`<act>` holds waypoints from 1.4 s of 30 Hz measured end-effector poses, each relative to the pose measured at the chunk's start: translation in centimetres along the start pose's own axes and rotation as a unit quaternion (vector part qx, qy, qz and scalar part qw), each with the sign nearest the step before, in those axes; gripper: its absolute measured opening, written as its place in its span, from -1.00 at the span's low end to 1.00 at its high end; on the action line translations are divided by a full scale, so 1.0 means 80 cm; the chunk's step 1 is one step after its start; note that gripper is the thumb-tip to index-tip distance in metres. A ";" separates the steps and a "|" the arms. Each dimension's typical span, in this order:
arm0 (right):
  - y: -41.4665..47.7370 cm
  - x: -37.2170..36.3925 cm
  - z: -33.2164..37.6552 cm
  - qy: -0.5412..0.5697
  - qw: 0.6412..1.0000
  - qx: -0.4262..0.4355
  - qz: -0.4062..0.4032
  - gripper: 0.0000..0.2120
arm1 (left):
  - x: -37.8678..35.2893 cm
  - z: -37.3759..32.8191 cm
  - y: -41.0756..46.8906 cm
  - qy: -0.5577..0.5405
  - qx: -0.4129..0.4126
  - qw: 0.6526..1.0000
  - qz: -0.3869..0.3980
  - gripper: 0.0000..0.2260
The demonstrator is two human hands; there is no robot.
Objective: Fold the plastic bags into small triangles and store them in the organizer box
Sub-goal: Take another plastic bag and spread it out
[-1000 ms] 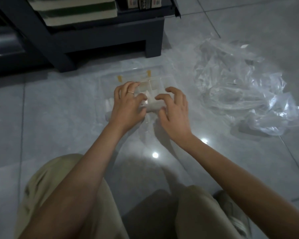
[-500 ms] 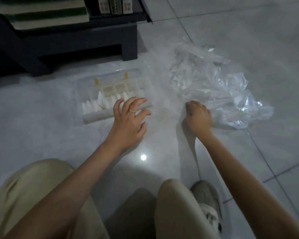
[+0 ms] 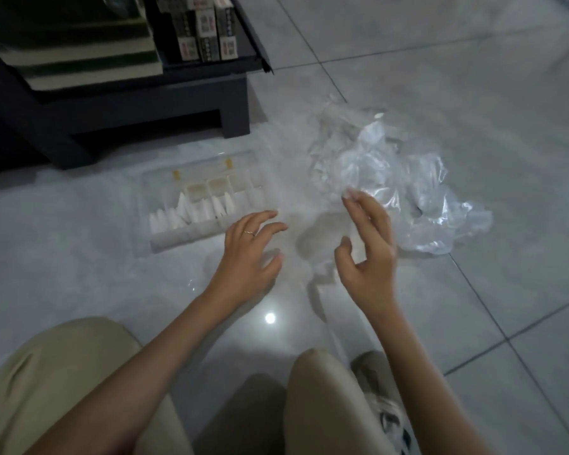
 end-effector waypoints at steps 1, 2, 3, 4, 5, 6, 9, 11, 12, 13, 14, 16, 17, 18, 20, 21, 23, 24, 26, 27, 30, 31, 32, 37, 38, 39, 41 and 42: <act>-0.002 -0.005 0.010 0.035 0.999 -0.014 0.013 -0.54 | 0.001 -0.005 -0.001 -0.034 0.019 0.999 0.004 -0.57; -0.004 -0.011 0.016 0.079 0.995 -0.041 0.039 -0.56 | 0.001 -0.010 -0.003 -0.069 0.033 0.997 0.010 -0.52; -0.005 -0.019 0.022 0.136 0.984 -0.084 0.077 -0.59 | 0.002 -0.016 -0.004 -0.103 0.048 0.993 0.015 -0.46; -0.006 -0.029 0.028 0.202 0.962 -0.137 0.120 -0.62 | 0.003 -0.021 -0.006 -0.134 0.067 0.989 0.018 -0.41; -0.009 -0.038 0.033 0.266 0.932 -0.192 0.156 -0.63 | 0.004 -0.026 -0.007 -0.164 0.087 0.983 0.014 -0.33; -0.012 -0.045 0.038 0.320 0.899 -0.242 0.177 -0.61 | 0.006 -0.028 -0.009 -0.190 0.103 0.976 0.000 -0.28; -0.022 -0.054 0.037 0.398 0.833 -0.341 0.176 -0.48 | 0.012 -0.032 -0.013 -0.231 0.118 0.964 -0.049 -0.29; -0.025 -0.050 0.029 0.434 0.803 -0.379 0.151 -0.41 | 0.013 -0.033 -0.014 -0.222 0.113 0.967 -0.058 -0.33; -0.025 -0.046 0.023 0.445 0.795 -0.389 0.137 -0.40 | 0.014 -0.034 -0.015 -0.214 0.108 0.969 -0.060 -0.36; -0.024 -0.042 0.017 0.453 0.790 -0.394 0.123 -0.39 | 0.016 -0.036 -0.014 -0.212 0.103 0.970 -0.062 -0.39; -0.023 -0.037 0.011 0.459 0.786 -0.399 0.109 -0.39 | 0.016 -0.037 -0.013 -0.217 0.101 0.969 -0.064 -0.43; -0.022 -0.031 0.000 0.462 0.785 -0.403 0.089 -0.39 | 0.017 -0.041 -0.012 -0.249 0.107 0.960 -0.064 -0.51; -0.021 -0.028 -0.004 0.451 0.794 -0.398 0.084 -0.38 | 0.017 -0.041 -0.012 -0.263 0.114 0.956 -0.068 -0.55; -0.021 -0.025 -0.009 0.431 0.809 -0.392 0.080 -0.38 | 0.017 -0.041 -0.012 -0.273 0.124 0.951 -0.075 -0.60; -0.021 -0.018 -0.017 0.390 0.836 -0.379 0.074 -0.39 | 0.019 -0.040 -0.013 -0.294 0.150 0.940 -0.082 -0.66; -0.022 -0.015 -0.020 0.375 0.845 -0.374 0.072 -0.39 | 0.020 -0.039 -0.013 -0.307 0.165 0.934 -0.079 -0.67; -0.023 -0.011 -0.025 0.350 0.859 -0.366 0.072 -0.39 | 0.023 -0.037 -0.010 -0.341 0.186 0.919 -0.064 -0.65; -0.024 -0.011 -0.026 0.342 0.863 -0.364 0.073 -0.38 | 0.023 -0.036 -0.009 -0.358 0.191 0.913 -0.053 -0.64; -0.025 -0.011 -0.027 0.335 0.867 -0.361 0.075 -0.36 | 0.023 -0.035 -0.007 -0.389 0.202 0.898 -0.031 -0.63; -0.026 -0.011 -0.026 0.332 0.869 -0.358 0.077 -0.35 | 0.022 -0.033 -0.007 -0.398 0.210 0.892 -0.030 -0.64; -0.026 -0.013 -0.024 0.317 0.878 -0.349 0.082 -0.33 | 0.027 -0.030 -0.006 -0.412 0.234 0.878 -0.060 -0.77; -0.026 -0.014 -0.023 0.313 0.880 -0.347 0.083 -0.33 | 0.030 -0.030 -0.005 -0.420 0.244 0.871 -0.072 -0.81; -0.026 -0.015 -0.023 0.309 0.881 -0.349 0.084 -0.32 | 0.032 -0.030 -0.004 -0.425 0.255 0.865 -0.079 -0.84; -0.027 -0.015 -0.023 0.293 0.884 -0.353 0.087 -0.38 | 0.028 -0.031 -0.003 -0.558 0.315 0.768 -0.006 -0.75; -0.027 -0.015 -0.021 0.293 0.883 -0.357 0.087 -0.40 | 0.028 -0.033 -0.003 -0.564 0.311 0.765 0.010 -0.74; -0.027 -0.016 -0.019 0.294 0.879 -0.365 0.085 -0.44 | 0.028 -0.036 -0.002 -0.553 0.302 0.776 0.022 -0.73; -0.029 -0.022 -0.014 0.303 0.858 -0.405 0.086 -0.58 | 0.026 -0.040 -0.004 -0.512 0.281 0.811 0.031 -0.69; -0.032 -0.027 -0.012 0.311 0.839 -0.438 0.091 -0.67 | 0.025 -0.040 -0.006 -0.497 0.279 0.821 0.024 -0.67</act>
Point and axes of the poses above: each hand's wrist, its own y-axis towards the middle knuckle, its own x-axis out of the back of the hand, z = x × y, the point moved 5 cm from there along y, towards the middle knuckle, and after that the axes turned 4 degrees about -z, right-handed, at the moved point
